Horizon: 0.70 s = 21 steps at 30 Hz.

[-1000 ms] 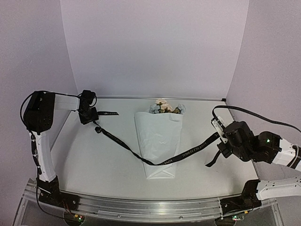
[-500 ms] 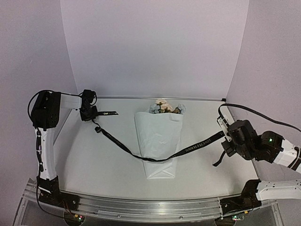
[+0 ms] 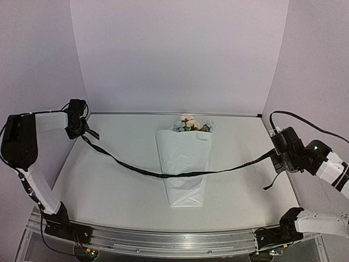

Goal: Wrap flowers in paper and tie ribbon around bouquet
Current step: Straighten the ribbon at the center of the board.

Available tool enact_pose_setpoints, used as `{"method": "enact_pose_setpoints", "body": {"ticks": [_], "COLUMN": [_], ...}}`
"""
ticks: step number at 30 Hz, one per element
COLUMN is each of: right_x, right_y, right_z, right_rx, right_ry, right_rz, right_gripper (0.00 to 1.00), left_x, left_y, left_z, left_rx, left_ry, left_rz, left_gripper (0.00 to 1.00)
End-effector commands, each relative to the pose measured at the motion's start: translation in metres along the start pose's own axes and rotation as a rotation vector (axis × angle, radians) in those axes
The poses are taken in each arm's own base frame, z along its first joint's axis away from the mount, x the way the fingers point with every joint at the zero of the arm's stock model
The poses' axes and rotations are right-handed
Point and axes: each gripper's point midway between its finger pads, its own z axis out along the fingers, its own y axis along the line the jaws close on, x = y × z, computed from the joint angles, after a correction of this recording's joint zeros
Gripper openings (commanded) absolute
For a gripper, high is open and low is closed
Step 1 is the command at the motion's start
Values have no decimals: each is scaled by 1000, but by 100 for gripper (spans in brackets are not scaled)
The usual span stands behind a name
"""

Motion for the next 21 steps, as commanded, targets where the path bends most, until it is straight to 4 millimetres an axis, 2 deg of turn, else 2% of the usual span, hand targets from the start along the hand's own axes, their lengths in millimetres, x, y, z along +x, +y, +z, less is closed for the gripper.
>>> {"method": "enact_pose_setpoints", "body": {"ticks": [1,7,13,16,21], "right_x": [12,29,47,63,86], "right_y": [-31,-54,-51,-54,-53], "right_z": [0,1,9,17,25], "right_rx": [116,202,214,252,239], "right_ry": [89,185,266,334,430], "right_rz": [2,-13,-48,-80,-37], "right_gripper": [0,0,0,0,0], "left_x": [10,48,89,102,122], "left_y": [55,94,115,129,133], "left_z": [-28,-42,-48,-56,-57], "left_rx": [-116,-199,-214,-233,-196], "left_ry": [-42,-8,60,53,79], "left_rz": [-127,-193,-257,-297,-340], "left_gripper": [0,0,0,0,0]}}
